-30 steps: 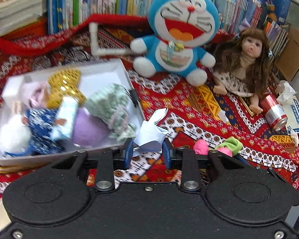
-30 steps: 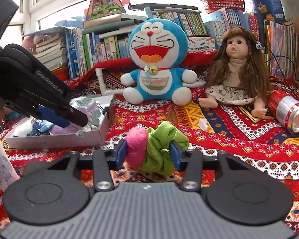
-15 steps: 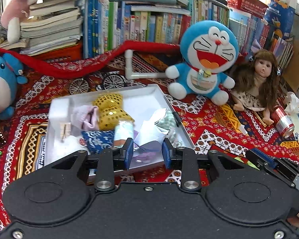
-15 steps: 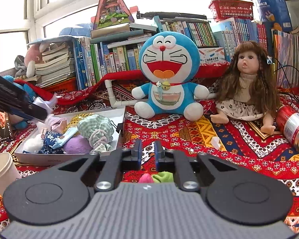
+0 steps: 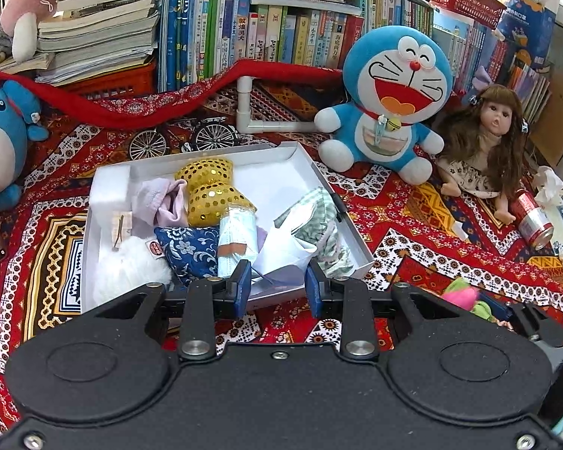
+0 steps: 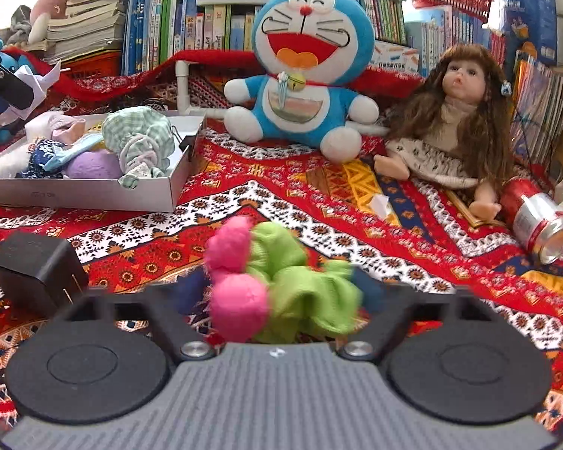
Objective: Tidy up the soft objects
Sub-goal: 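Drop the paper scrap into the box with the left tool while the right tool drops the scrunchies in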
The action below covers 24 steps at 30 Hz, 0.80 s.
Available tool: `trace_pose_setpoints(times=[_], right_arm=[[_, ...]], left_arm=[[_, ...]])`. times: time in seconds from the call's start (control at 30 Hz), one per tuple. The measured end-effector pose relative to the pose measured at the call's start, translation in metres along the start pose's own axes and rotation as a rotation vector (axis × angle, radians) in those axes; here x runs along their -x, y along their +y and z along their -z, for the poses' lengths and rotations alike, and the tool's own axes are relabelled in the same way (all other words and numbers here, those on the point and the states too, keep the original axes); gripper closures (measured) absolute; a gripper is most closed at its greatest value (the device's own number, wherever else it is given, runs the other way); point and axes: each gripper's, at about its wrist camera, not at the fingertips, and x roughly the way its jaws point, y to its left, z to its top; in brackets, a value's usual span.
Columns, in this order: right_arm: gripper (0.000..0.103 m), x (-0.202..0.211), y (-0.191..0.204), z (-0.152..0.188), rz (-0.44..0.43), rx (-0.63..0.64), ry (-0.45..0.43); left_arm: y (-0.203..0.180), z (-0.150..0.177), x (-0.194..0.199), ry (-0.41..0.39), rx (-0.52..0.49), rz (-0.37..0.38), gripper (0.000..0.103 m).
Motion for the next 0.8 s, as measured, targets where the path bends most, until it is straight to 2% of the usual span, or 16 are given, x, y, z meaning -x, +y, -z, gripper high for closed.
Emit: trace_pose_setpoints(times=[0.03,0.07,0.1,0.37,0.57,0.8], right_arm=[[0.056,0.004,-0.002,-0.004,-0.012,-0.018,-0.015],[0.071,0.008,-0.004,-0.008,-0.026,-0.041,-0.029],[0.072,0.010,-0.005,-0.012,-0.032,-0.060,-0.034],[0.074,0.017,-0.003,-0.038,-0.107,-0.107,-0.081],[0.074,0.017,0.008,-0.070,-0.229,-0.158,-0.106],[0.073,0.001,0.043,-0.108,-0.384,-0.179,-0.101]], left_arm=[[0.000,0.000,0.000,-0.002,0.000,-0.004,0.074],[0.001,0.000,-0.001,-0.005,0.001,-0.007,0.074],[0.002,-0.001,-0.001,-0.007,0.002,-0.009,0.074],[0.015,-0.001,0.000,-0.011,0.021,-0.016,0.074],[0.027,-0.005,-0.001,-0.016,0.042,-0.032,0.074],[0.050,-0.013,-0.007,-0.011,0.061,-0.061,0.074]])
